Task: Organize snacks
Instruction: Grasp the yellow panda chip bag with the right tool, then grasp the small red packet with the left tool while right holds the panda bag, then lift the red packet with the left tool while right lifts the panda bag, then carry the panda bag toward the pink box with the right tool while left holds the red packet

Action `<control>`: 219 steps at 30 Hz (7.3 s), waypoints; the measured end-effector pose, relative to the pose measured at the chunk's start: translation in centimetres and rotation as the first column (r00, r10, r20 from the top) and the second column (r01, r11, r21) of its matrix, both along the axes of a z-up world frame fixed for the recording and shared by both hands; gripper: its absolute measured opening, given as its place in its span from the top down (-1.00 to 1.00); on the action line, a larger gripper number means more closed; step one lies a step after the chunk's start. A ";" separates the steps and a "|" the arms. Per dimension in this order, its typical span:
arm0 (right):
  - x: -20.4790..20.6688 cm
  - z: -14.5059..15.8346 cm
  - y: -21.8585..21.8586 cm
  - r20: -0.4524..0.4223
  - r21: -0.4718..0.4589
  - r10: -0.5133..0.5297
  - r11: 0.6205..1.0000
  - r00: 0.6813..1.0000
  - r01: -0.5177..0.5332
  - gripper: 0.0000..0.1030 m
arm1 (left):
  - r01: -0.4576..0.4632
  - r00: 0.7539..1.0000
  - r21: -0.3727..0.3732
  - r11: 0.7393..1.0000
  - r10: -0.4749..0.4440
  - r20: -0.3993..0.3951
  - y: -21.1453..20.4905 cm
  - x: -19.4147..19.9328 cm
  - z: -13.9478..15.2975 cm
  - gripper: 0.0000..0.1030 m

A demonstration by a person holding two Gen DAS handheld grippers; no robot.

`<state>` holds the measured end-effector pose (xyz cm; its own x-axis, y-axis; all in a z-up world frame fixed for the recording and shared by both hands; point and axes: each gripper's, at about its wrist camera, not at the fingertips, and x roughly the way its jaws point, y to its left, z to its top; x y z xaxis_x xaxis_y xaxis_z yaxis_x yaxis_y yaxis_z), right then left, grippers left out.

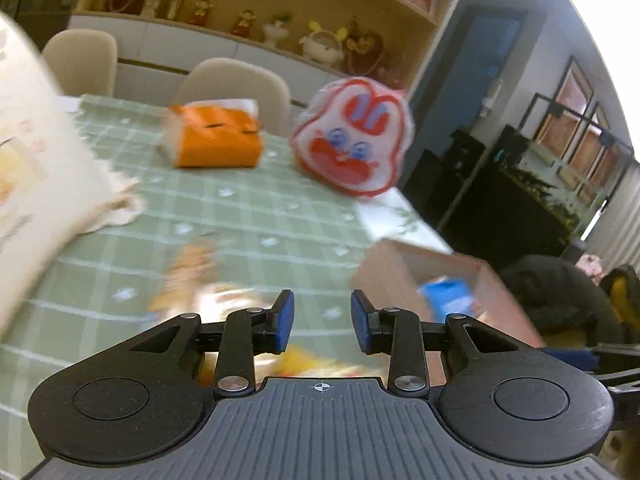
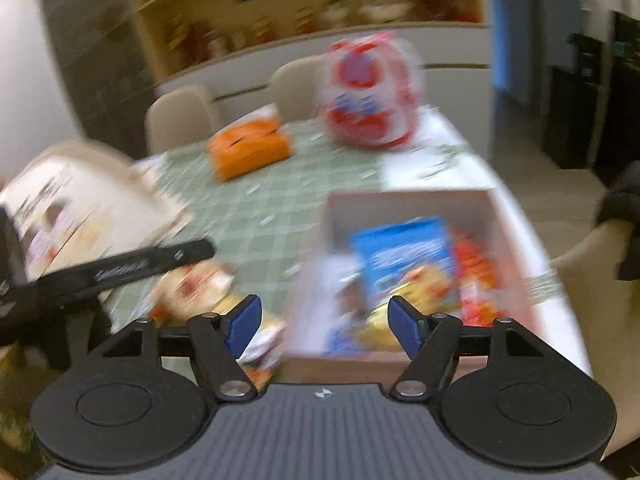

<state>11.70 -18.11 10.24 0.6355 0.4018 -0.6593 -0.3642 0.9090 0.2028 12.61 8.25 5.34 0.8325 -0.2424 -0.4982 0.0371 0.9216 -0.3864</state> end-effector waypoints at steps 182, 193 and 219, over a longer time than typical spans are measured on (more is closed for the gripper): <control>-8.4 -10.6 -2.7 0.022 0.109 -0.193 0.976 0.981 0.190 -0.68 | 0.266 0.962 0.415 0.870 -0.209 -0.179 -8.9 -11.7 -5.2 -0.57; -8.6 -10.7 -3.1 0.015 0.139 -0.200 0.971 0.980 0.196 -0.69 | 0.170 0.983 0.479 0.861 -0.112 -0.148 -6.8 -11.0 -5.4 -0.53; -7.8 -9.9 0.3 0.012 -0.078 -0.089 0.993 0.996 0.090 -0.59 | 0.266 0.964 0.380 0.886 -0.247 -0.100 -7.3 -15.7 -6.1 -0.29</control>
